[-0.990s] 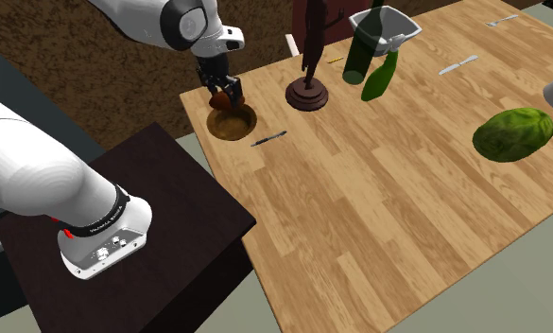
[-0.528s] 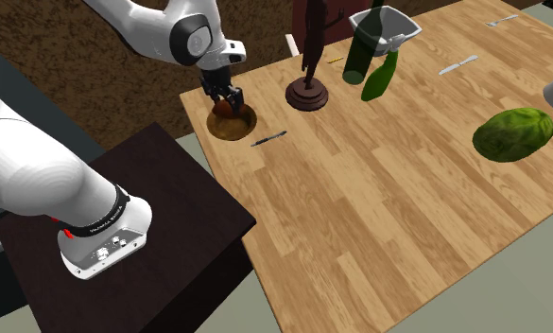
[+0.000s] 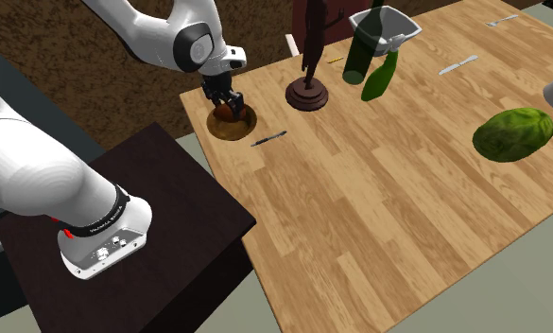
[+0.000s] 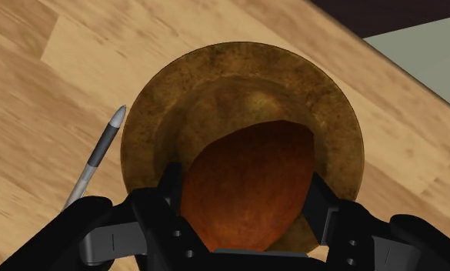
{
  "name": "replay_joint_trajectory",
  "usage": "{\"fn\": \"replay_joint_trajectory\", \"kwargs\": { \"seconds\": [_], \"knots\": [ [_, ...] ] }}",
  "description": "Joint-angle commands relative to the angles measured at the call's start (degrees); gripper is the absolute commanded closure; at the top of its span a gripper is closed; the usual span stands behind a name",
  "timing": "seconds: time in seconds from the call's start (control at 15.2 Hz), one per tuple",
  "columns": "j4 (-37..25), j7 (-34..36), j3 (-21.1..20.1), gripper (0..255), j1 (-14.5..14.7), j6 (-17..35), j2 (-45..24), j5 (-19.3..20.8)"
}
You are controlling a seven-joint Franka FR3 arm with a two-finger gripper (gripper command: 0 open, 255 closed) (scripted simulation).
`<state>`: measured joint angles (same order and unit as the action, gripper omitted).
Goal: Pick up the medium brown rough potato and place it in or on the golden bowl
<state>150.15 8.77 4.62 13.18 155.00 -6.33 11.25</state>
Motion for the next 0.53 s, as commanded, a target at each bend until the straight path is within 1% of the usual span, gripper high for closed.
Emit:
{"fn": "replay_joint_trajectory", "kwargs": {
  "seconds": [0.0, 0.07, 0.4, 0.46],
  "knots": [
    [0.00, 0.00, 0.00, 255, 0.00, 0.02, -0.02, 0.00],
    [0.00, 0.00, 0.00, 0, 0.00, 0.02, -0.02, 0.00],
    [0.00, 0.00, 0.00, 0, 0.00, 0.02, -0.02, 0.00],
    [0.02, -0.31, -0.19, 0, 0.08, -2.16, 2.18, -0.44]
  ]
}}
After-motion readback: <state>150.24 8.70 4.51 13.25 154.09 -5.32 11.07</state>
